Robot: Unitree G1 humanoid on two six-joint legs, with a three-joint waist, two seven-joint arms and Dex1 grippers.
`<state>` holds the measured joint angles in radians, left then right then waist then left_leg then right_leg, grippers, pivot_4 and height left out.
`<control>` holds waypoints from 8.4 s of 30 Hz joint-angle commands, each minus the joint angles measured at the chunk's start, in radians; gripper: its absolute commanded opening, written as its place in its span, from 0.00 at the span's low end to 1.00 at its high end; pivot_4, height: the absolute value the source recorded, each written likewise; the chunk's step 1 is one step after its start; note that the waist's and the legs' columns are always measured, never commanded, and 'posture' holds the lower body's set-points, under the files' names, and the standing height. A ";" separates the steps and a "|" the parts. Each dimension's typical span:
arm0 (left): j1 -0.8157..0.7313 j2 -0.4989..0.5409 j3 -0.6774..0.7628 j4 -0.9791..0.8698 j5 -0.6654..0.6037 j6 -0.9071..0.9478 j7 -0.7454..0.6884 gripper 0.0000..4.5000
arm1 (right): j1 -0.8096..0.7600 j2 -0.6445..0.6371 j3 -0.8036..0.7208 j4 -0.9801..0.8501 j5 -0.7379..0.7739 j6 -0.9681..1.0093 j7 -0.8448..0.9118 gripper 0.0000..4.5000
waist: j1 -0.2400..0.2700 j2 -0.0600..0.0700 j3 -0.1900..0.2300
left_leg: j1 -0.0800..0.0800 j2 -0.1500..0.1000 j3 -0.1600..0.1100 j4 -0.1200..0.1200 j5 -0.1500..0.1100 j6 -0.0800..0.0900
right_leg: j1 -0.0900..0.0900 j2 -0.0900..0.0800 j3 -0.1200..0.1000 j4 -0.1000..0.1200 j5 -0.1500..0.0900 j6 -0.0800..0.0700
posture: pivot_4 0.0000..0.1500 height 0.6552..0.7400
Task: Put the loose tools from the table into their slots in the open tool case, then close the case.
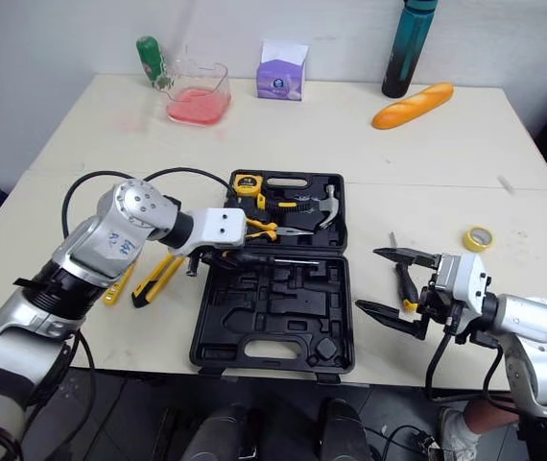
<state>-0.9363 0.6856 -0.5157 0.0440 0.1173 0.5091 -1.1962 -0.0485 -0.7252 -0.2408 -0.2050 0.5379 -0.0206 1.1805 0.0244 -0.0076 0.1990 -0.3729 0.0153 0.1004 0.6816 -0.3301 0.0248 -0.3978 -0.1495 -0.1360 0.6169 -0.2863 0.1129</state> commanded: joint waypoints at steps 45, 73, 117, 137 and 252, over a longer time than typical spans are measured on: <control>-0.014 -0.031 0.004 -0.002 0.126 -0.030 -0.036 0.72 | -0.028 0.004 0.026 -0.130 0.010 0.087 -0.090 1.00 | 0.001 0.000 0.000 | 0.003 0.001 -0.001 0.003 -0.001 0.001 | 0.003 -0.002 0.001 0.003 0.000 0.000 | 1.00 1.00; 0.312 -0.192 0.484 -0.097 -0.373 -0.115 0.123 0.03 | -0.010 0.024 -0.001 -0.025 0.003 0.032 -0.094 1.00 | 0.000 0.000 0.000 | 0.002 0.001 -0.001 0.003 -0.001 0.001 | 0.002 -0.002 0.000 0.002 0.000 0.000 | 1.00 1.00; 0.401 -0.219 0.161 0.190 -0.132 -0.056 0.319 0.03 | 0.017 0.028 0.005 -0.034 -0.003 0.012 -0.128 1.00 | -0.001 0.008 -0.034 | 0.022 0.006 0.000 0.000 -0.011 0.002 | 0.023 0.000 0.001 -0.011 0.000 0.000 | 1.00 1.00; 0.582 0.000 0.680 -0.165 -0.511 -0.301 0.183 0.32 | 0.027 -0.095 -0.214 0.171 -0.027 -0.031 -0.133 1.00 | -0.012 0.010 -0.022 | 0.016 0.010 0.000 0.000 -0.013 0.001 | 0.019 0.001 0.003 -0.012 -0.001 -0.002 | 1.00 1.00; 0.780 0.125 0.771 -0.613 -0.898 -0.019 0.219 1.00 | -0.361 -0.261 0.166 -0.171 -0.013 0.883 -0.498 0.21 | -0.028 0.007 -0.015 | 0.000 0.017 0.023 0.001 -0.016 -0.003 | -0.014 0.016 0.023 -0.006 0.000 -0.003 | 1.00 1.00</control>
<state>-0.1676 0.8067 0.2258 -0.5683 -0.8041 0.5269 -0.9743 -0.3818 -0.9556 -0.1026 -0.3747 0.5388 0.9511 0.5692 -0.0036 -0.0008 0.1840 -0.3728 0.0324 0.1230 0.6824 -0.3457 0.0214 -0.4123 -0.1330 -0.1135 0.6101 -0.2867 0.1097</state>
